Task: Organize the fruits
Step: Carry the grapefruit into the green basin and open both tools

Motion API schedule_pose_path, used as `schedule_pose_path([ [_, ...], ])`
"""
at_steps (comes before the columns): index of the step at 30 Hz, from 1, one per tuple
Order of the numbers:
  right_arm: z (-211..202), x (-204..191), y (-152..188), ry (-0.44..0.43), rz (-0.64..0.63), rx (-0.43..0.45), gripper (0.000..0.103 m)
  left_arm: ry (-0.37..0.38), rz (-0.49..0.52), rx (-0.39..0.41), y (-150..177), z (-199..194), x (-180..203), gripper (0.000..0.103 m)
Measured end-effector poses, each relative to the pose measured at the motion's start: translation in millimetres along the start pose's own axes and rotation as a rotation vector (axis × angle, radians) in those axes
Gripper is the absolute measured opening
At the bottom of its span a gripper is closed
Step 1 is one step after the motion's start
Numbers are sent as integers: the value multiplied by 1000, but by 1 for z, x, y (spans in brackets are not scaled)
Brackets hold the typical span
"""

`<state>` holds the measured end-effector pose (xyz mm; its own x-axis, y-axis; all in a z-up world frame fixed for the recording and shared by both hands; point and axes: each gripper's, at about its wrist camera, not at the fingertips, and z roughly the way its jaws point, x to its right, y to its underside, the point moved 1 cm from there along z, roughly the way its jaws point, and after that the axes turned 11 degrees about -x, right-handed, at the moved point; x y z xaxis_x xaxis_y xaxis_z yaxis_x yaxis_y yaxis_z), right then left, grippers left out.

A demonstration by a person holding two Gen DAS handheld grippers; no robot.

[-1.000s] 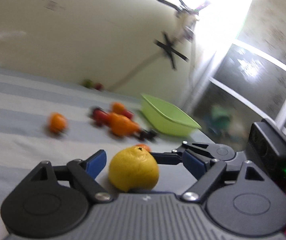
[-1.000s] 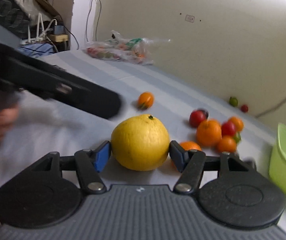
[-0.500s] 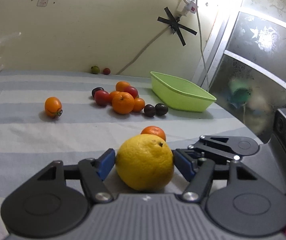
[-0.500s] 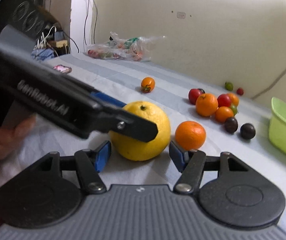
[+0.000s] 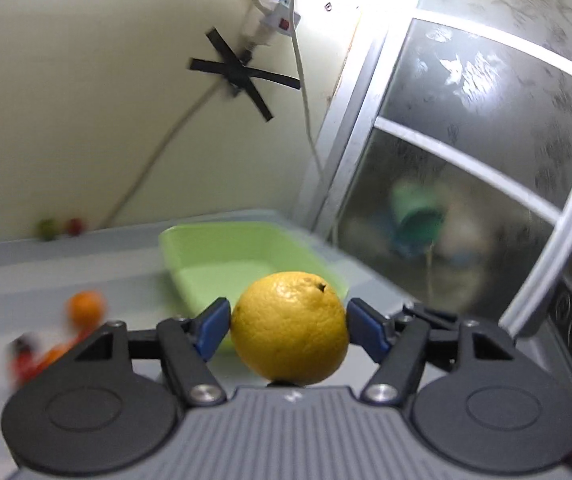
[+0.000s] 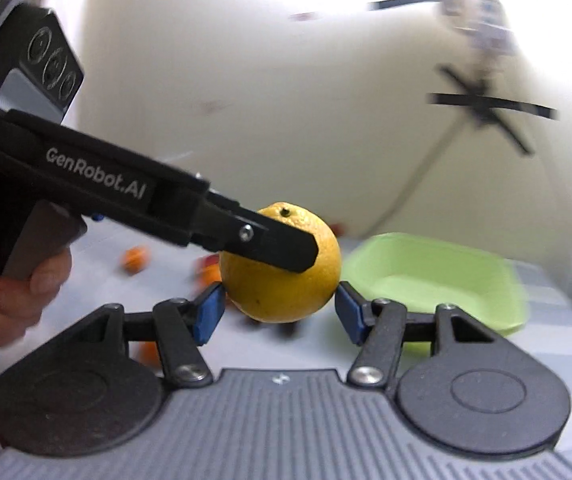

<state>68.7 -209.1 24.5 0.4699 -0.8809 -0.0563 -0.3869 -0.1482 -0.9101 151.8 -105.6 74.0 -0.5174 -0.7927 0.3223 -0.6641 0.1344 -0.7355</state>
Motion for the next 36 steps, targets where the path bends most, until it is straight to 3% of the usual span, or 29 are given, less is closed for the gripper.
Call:
schedule_pose_path([
  [4, 13, 60, -14, 73, 92, -23, 63, 72, -95, -26, -35, 62, -8, 65],
  [7, 27, 90, -10, 98, 126, -65, 63, 61, -126, -59, -41, 97, -10, 65],
  [12, 47, 102, 5, 132, 132, -127, 63, 36, -147, -104, -38, 130, -15, 65],
  [18, 47, 101, 16, 178, 135, -86, 70, 25, -129, -123, -33, 132, -10, 69],
  [21, 45, 104, 15, 187, 146, -73, 69, 59, -119, -85, -29, 105, -5, 69],
  [24, 29, 103, 15, 191, 183, -23, 69, 103, -74, -16, -13, 56, -2, 69],
  [27, 9, 98, 21, 168, 236, 26, 68, 99, -43, 54, 12, -5, -10, 71],
  [29, -4, 89, 28, 142, 257, 47, 65, 51, -43, 100, 31, -48, -25, 71],
  [34, -3, 49, 34, 39, 259, 7, 40, -239, -71, 137, 74, -123, -61, 71],
  [36, 7, 30, 31, -10, 239, -26, 32, -296, -105, 150, 91, -142, -72, 71],
])
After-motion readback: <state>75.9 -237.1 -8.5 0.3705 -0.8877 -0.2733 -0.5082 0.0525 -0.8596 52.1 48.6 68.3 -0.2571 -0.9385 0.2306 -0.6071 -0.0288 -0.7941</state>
